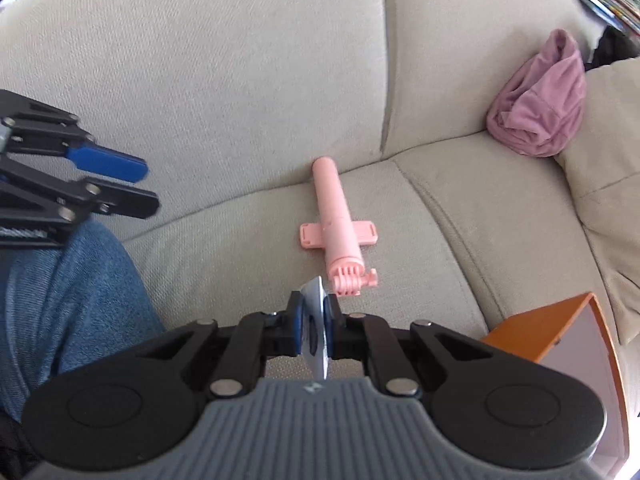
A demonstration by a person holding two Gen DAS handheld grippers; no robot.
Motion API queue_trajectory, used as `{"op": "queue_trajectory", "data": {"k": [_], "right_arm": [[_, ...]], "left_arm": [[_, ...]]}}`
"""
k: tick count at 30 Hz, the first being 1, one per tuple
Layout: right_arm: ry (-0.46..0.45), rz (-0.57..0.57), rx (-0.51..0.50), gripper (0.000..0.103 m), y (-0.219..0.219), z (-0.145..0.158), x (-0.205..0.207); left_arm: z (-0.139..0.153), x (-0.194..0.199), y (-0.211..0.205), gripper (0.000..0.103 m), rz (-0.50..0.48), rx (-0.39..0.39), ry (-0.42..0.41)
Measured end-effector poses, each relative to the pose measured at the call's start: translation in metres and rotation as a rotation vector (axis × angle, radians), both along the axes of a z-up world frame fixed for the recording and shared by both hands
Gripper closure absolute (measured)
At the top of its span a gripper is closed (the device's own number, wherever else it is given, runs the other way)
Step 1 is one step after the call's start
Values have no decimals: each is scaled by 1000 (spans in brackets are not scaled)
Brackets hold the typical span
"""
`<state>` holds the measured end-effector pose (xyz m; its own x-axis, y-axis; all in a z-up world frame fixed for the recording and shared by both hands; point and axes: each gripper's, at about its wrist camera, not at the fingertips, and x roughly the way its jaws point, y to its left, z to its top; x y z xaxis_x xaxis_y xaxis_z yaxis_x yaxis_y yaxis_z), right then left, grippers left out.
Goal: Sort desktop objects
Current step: 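Carry the white tube into the box with right while left grasps the pink selfie stick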
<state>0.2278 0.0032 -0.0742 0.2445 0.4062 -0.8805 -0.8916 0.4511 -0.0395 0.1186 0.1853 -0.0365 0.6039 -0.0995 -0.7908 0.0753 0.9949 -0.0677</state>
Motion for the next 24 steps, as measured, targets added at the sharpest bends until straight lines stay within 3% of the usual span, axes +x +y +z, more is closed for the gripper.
{"op": "queue_trajectory", "data": {"k": [4, 11, 15, 19, 24], "right_arm": [[-29, -56, 62, 92, -24, 25, 1], [-97, -160, 165, 92, -63, 63, 10], [-134, -236, 219, 92, -100, 83, 18], [-120, -319, 240, 92, -138, 83, 26], [-80, -409, 243, 92, -172, 70, 39]], "left_arm": [[-3, 19, -23, 69, -158, 103, -13], [-25, 38, -72, 68, -468, 445, -54], [-58, 41, -93, 68, -630, 605, -28], [-101, 47, -100, 68, -748, 759, 10], [-134, 50, -104, 68, -851, 923, 9]]}}
